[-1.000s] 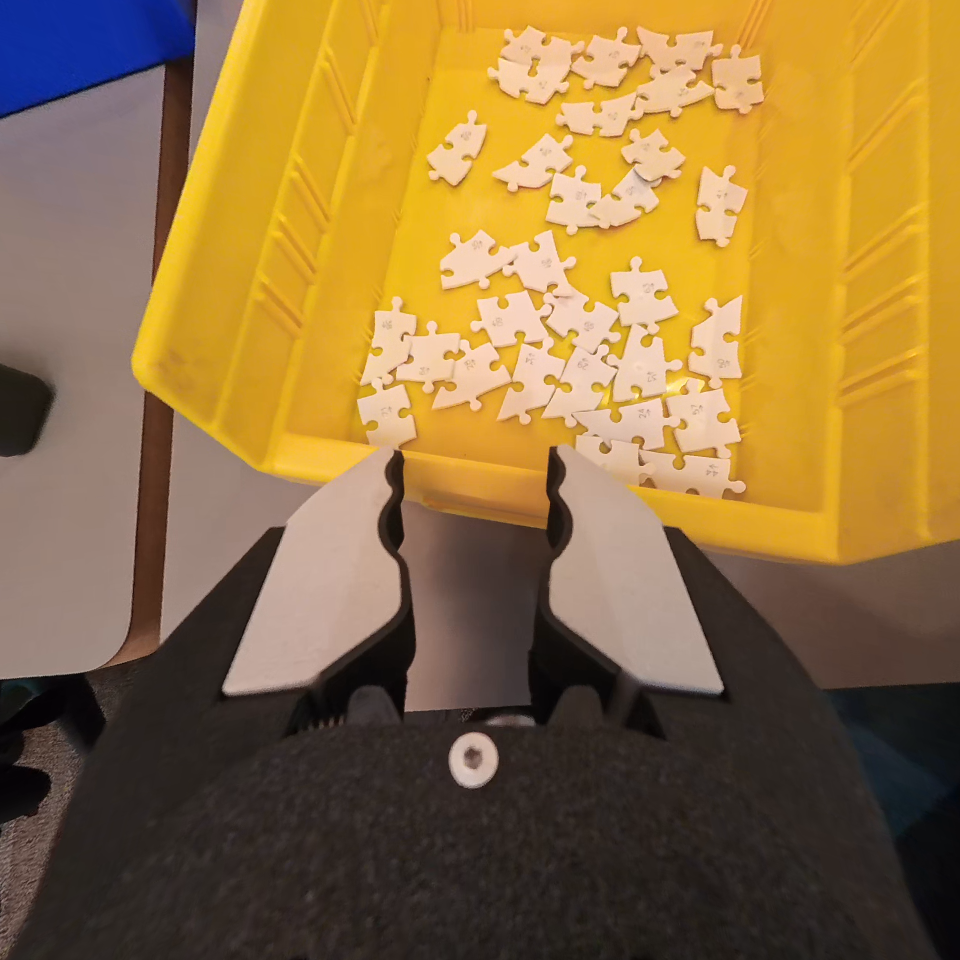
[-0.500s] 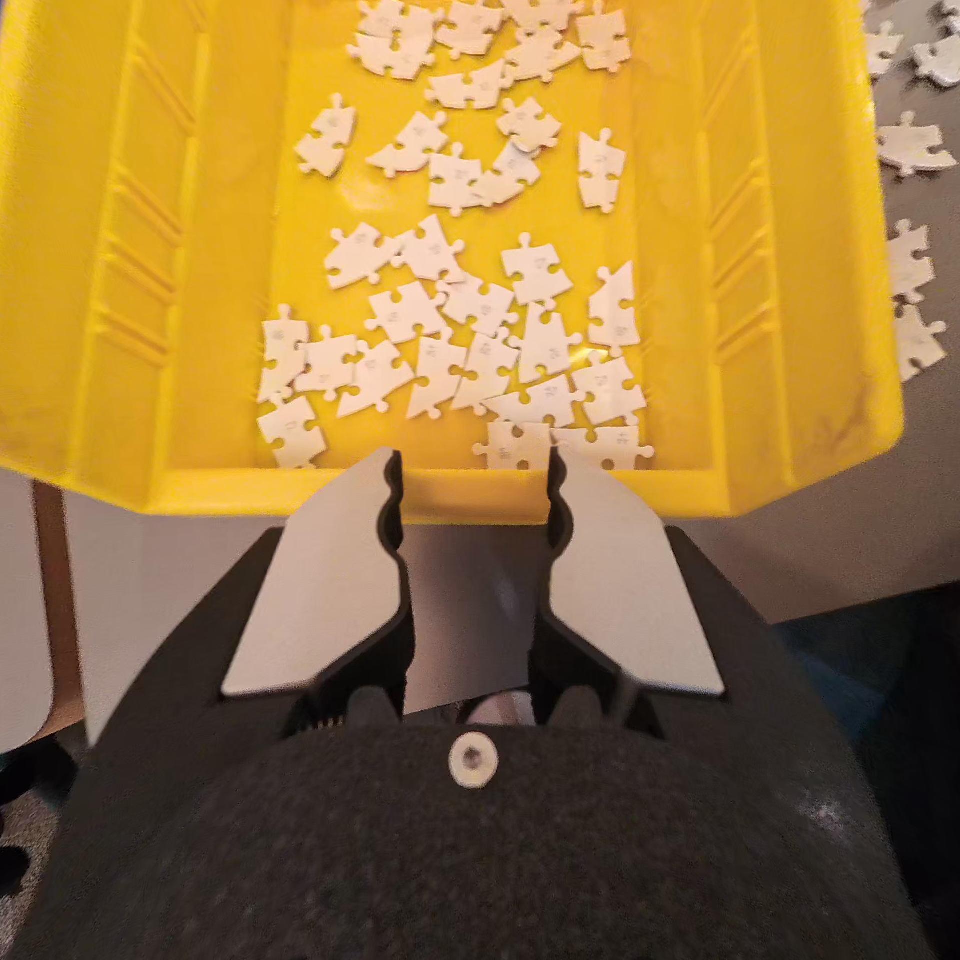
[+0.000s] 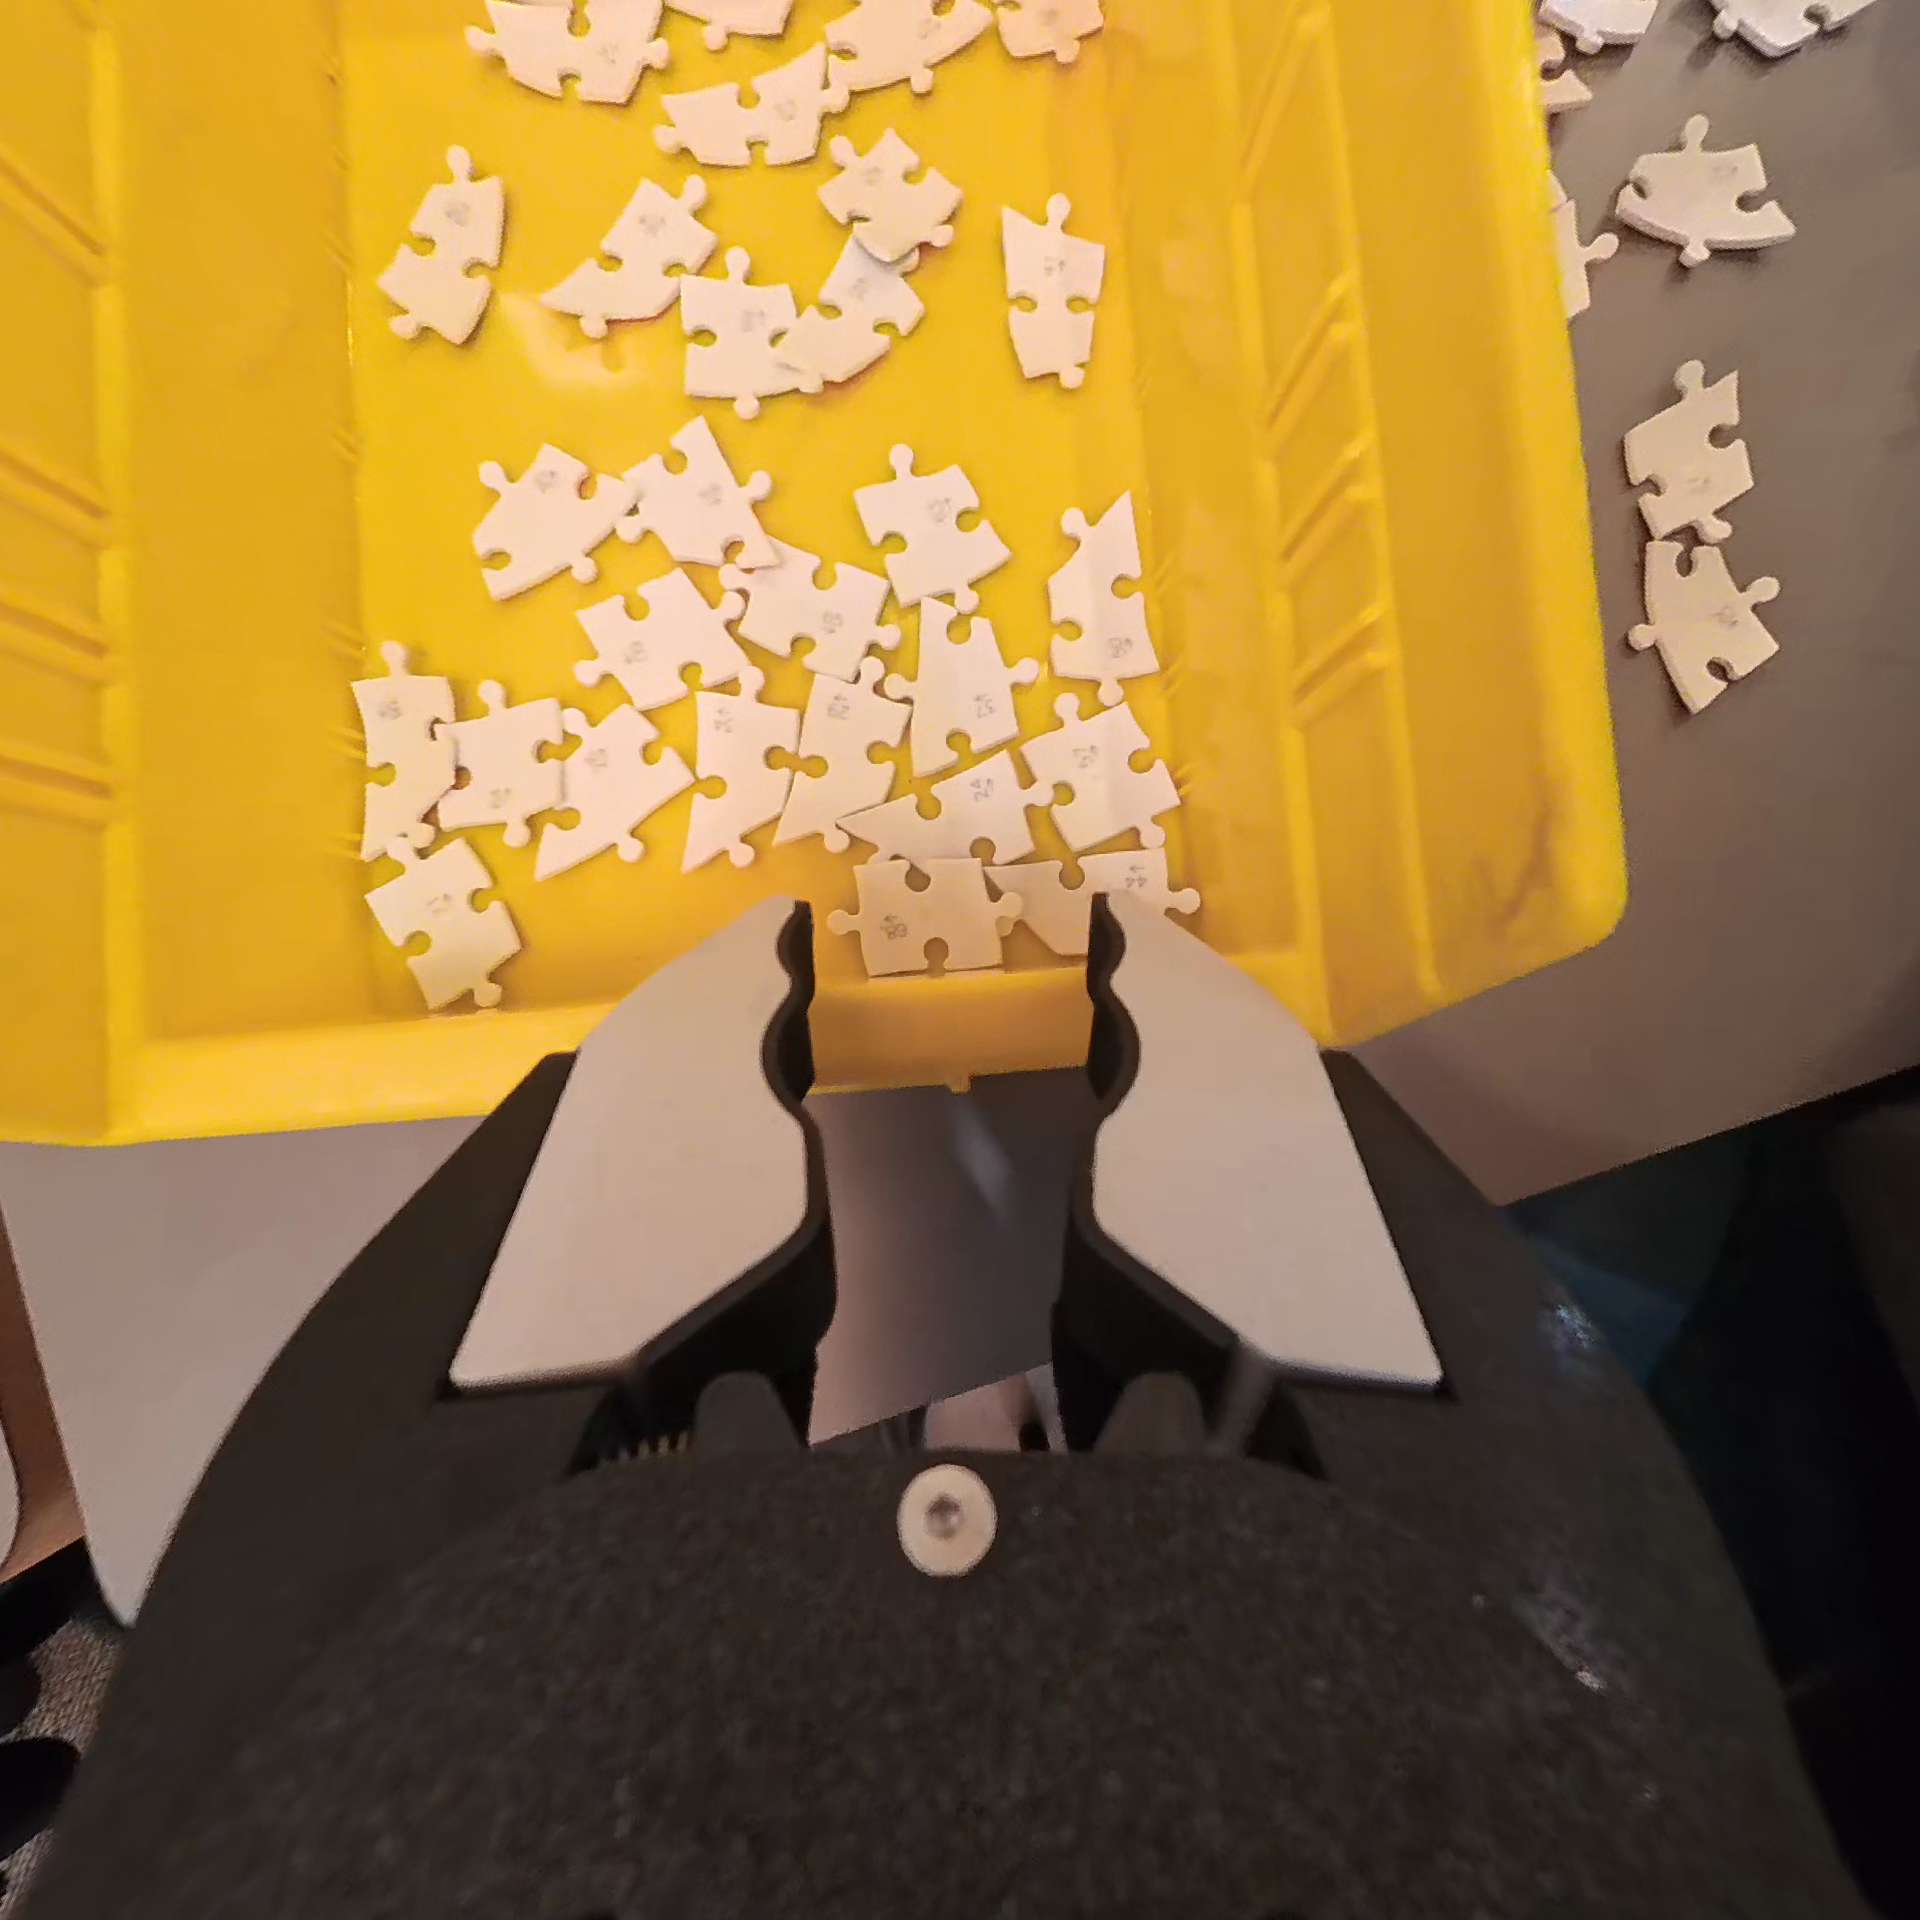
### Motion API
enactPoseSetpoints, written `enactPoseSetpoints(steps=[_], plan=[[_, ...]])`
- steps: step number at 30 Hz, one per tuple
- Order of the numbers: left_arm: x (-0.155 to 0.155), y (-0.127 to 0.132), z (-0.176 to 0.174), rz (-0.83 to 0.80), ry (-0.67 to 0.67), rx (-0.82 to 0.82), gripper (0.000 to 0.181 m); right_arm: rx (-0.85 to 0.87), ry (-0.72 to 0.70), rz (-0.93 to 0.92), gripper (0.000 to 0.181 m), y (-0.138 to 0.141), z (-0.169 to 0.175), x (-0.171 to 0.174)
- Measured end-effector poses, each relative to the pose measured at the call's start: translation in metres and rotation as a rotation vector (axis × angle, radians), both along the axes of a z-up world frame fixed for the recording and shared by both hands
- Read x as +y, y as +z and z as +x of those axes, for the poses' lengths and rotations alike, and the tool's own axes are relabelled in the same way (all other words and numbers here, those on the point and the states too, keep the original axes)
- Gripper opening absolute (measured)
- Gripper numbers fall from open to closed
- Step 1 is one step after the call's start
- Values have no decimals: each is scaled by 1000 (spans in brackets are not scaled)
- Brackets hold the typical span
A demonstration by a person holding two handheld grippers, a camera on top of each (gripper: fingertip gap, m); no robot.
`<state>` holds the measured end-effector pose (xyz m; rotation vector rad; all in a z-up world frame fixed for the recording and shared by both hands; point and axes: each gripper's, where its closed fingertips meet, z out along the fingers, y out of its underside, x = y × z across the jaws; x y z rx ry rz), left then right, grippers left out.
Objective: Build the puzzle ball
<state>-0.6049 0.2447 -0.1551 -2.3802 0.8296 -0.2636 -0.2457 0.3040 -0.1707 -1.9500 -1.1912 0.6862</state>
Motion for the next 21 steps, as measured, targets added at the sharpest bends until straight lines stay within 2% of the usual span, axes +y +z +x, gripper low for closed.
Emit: enactPoseSetpoints(steps=[12, 21], plan=[[6, -4, 4, -7, -5, 3, 47, 10, 0, -27, 25, -1, 0, 0], [20, -2, 14, -91, -21, 64, 47, 17, 2, -32, 25, 0, 0, 0]])
